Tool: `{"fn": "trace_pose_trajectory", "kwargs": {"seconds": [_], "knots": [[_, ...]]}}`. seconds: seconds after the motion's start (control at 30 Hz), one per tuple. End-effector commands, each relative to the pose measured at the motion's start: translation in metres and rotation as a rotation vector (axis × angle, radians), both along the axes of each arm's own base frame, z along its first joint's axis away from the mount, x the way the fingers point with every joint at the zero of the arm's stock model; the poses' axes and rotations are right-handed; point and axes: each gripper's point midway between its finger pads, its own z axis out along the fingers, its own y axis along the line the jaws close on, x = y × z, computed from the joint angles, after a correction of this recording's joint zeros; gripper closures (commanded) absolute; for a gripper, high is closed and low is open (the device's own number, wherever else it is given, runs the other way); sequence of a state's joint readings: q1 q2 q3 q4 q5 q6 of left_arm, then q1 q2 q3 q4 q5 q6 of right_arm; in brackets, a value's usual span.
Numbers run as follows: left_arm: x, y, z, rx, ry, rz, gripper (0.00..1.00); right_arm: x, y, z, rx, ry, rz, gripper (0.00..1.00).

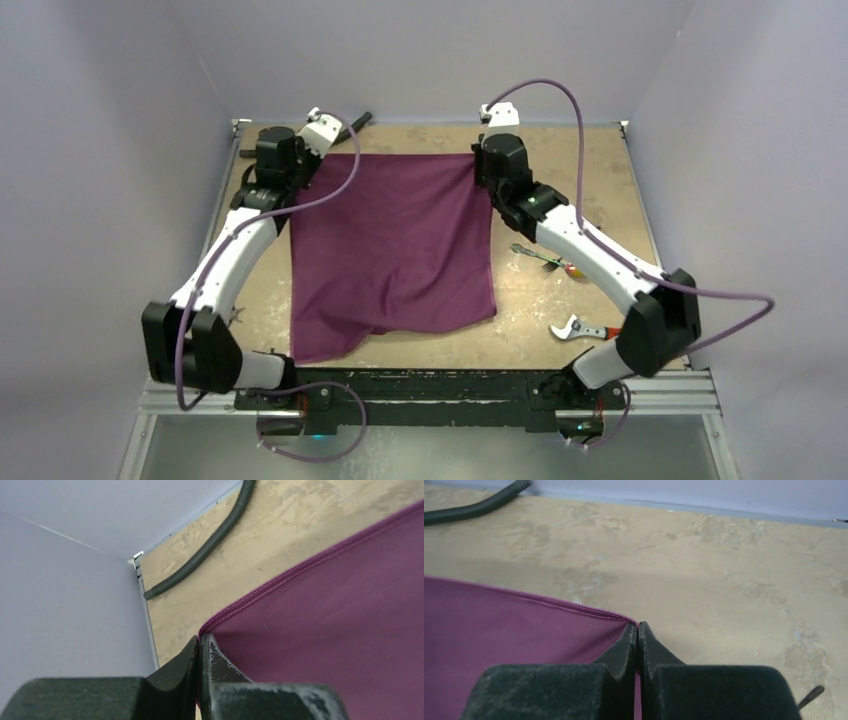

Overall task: Fold the napkin into a case and place the utensils inside
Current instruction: Flatten out the crumpled napkin at the center of the board, then pick up the flattened napkin from the center of the board.

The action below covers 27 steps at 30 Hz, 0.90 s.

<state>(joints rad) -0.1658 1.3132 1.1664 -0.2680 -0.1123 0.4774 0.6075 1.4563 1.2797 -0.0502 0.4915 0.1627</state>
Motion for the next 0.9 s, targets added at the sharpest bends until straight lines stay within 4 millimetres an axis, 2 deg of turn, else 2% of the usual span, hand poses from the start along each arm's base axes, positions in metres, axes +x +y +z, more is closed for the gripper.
{"fn": "trace_pose_trajectory", "kwargs": {"seconds": [0.0, 0.2, 0.3, 0.33, 0.37, 0.43, 0.47, 0.57, 0.6, 0.7, 0.77, 0.8, 0.87], "knots": [[0.05, 0.006, 0.014, 0.024, -0.171, 0.055, 1.0, 0.052, -0.007, 0.029, 0.017, -0.152, -0.039, 1.0], [0.096, 0.005, -0.025, 0.061, -0.147, 0.079, 1.0, 0.107, 0.004, -0.01, -0.024, -0.126, -0.044, 1.0], [0.113, 0.009, -0.035, 0.076, -0.14, 0.115, 1.0, 0.129, 0.011, -0.035, -0.056, -0.092, -0.055, 1.0], [0.118, 0.011, -0.036, 0.079, -0.14, 0.132, 0.97, 0.136, 0.012, -0.043, -0.066, -0.078, -0.062, 1.0], [0.122, 0.012, -0.037, 0.086, -0.135, 0.144, 0.86, 0.14, 0.012, -0.05, -0.072, -0.063, -0.075, 0.95], [0.127, 0.017, -0.037, 0.1, -0.132, 0.169, 0.79, 0.145, 0.009, -0.061, -0.08, -0.034, -0.104, 0.87], [0.129, 0.019, -0.034, 0.103, -0.141, 0.185, 0.73, 0.146, 0.007, -0.063, -0.08, -0.029, -0.124, 0.77], [0.132, 0.028, -0.016, 0.115, -0.206, 0.238, 0.39, 0.145, -0.004, -0.058, -0.088, -0.039, -0.184, 0.27], [0.132, 0.033, -0.008, 0.126, -0.23, 0.269, 0.33, 0.143, -0.01, -0.053, -0.096, -0.046, -0.212, 0.18], [0.13, 0.047, 0.012, 0.132, -0.275, 0.358, 0.27, 0.136, -0.027, -0.036, -0.109, -0.069, -0.288, 0.07], [0.125, 0.047, 0.015, 0.122, -0.252, 0.356, 0.27, 0.127, -0.036, -0.025, -0.108, -0.08, -0.317, 0.03], [0.12, 0.04, 0.009, 0.107, -0.203, 0.309, 0.27, 0.121, -0.041, -0.019, -0.099, -0.088, -0.343, 0.03], [0.095, 0.011, -0.027, 0.089, 0.007, 0.106, 0.27, 0.098, -0.037, -0.024, -0.087, -0.041, -0.32, 0.04]]}}
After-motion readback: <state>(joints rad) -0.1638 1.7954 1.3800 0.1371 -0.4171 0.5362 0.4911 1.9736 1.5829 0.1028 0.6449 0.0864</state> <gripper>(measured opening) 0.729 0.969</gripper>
